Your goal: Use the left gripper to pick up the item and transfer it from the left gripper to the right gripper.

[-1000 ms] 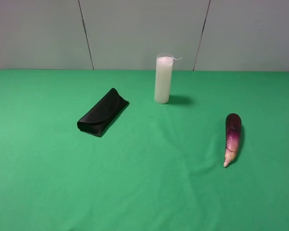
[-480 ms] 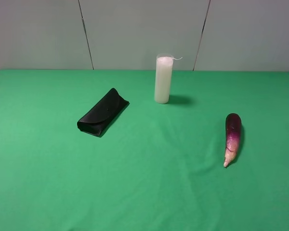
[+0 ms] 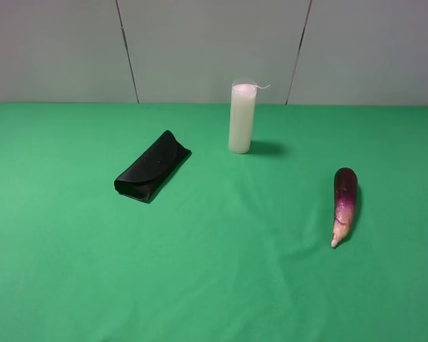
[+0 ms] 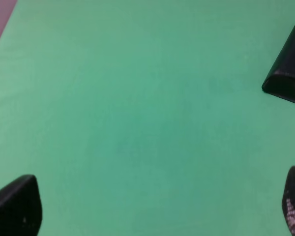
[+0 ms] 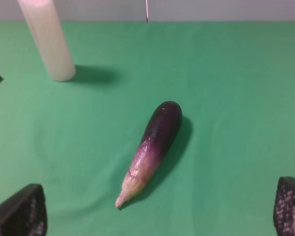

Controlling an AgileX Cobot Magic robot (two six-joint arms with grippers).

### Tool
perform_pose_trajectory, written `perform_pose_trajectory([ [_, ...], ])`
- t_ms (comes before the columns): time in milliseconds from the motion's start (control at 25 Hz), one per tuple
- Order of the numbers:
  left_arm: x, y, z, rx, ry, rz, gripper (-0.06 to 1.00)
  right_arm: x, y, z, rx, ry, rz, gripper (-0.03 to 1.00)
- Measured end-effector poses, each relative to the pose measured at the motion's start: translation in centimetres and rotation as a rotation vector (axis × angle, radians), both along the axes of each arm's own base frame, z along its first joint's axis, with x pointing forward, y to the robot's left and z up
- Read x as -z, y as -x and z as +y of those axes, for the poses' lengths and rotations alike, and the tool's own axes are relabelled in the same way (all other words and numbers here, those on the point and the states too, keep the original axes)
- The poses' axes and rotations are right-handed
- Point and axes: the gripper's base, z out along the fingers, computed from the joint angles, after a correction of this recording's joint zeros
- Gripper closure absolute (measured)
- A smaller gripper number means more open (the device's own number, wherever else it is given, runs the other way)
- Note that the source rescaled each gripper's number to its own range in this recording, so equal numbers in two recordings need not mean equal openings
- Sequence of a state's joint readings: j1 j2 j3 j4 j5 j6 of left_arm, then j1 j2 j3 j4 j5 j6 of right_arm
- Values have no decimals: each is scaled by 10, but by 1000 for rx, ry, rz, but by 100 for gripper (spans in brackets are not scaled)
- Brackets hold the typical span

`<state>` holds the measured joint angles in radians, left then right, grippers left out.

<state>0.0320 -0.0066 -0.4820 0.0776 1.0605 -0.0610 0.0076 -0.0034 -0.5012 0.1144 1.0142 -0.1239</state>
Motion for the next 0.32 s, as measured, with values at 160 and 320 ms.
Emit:
perform_pose_trajectory([
  [160, 0, 0, 0, 0, 0, 0, -3, 0, 0, 0, -1, -1, 1, -3],
  [320, 0, 0, 0, 0, 0, 0, -3, 0, 0, 0, -1, -1, 1, -3],
])
